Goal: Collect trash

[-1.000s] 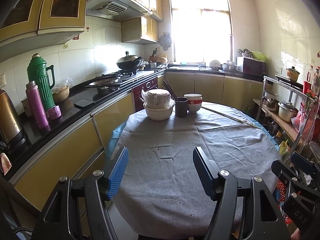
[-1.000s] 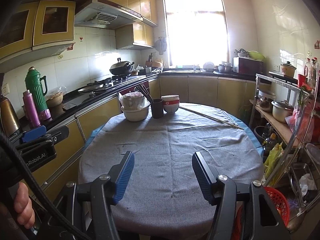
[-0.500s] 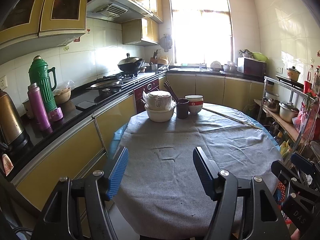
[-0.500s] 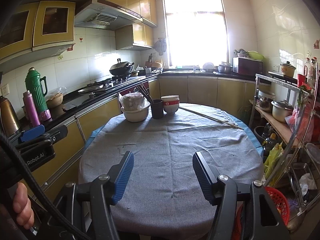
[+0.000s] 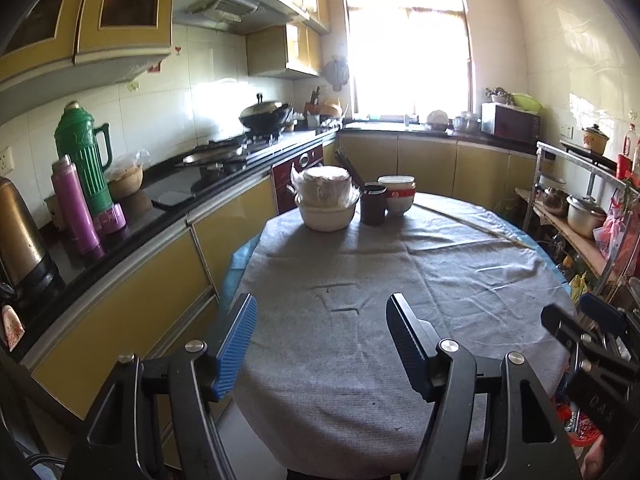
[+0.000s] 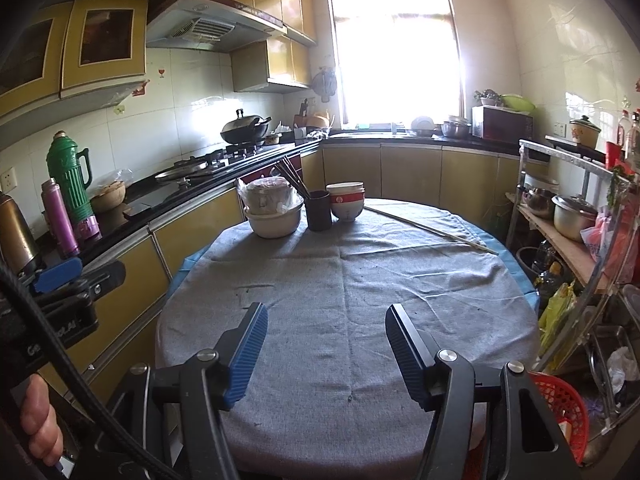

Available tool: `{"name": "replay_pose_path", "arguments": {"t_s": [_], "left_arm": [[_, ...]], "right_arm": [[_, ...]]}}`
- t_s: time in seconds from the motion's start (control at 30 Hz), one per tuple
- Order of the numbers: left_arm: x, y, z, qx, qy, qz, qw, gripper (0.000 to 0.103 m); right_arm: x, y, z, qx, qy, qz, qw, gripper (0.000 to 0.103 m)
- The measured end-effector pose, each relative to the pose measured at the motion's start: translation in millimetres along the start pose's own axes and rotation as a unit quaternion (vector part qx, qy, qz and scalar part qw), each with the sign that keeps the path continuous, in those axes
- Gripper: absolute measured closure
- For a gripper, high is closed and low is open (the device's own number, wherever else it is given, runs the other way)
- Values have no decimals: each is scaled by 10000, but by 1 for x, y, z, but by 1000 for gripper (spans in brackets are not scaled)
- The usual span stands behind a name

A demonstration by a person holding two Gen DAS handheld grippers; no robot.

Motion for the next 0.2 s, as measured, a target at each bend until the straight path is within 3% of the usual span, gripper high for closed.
{"name": "replay_pose_path", "arguments": {"t_s": [0.1,0.17,0.2], "left_arm": [[-29,7,1,134,192,-31,9997,34],[-56,10,5,183,419,-145,9989,19],[-71,11,8,229,554,-171,9981,18]], "right_arm": [[-27,-7,-1,-35,54,-40,10000,36],[-53,-15,2,-33,112,-31,9999,35],[-67,-19,4,-46,175,-21,9998,35]]}}
Point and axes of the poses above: each gripper's, at about its wrist camera, not at the fingertips, and x roughly against the way its jaws point, y to its left, z to its underside, the point moved 1 cm from there along -x, roughly the way its jaws point, and after that the axes turned 14 degrees about x, right-handed, at the moved point
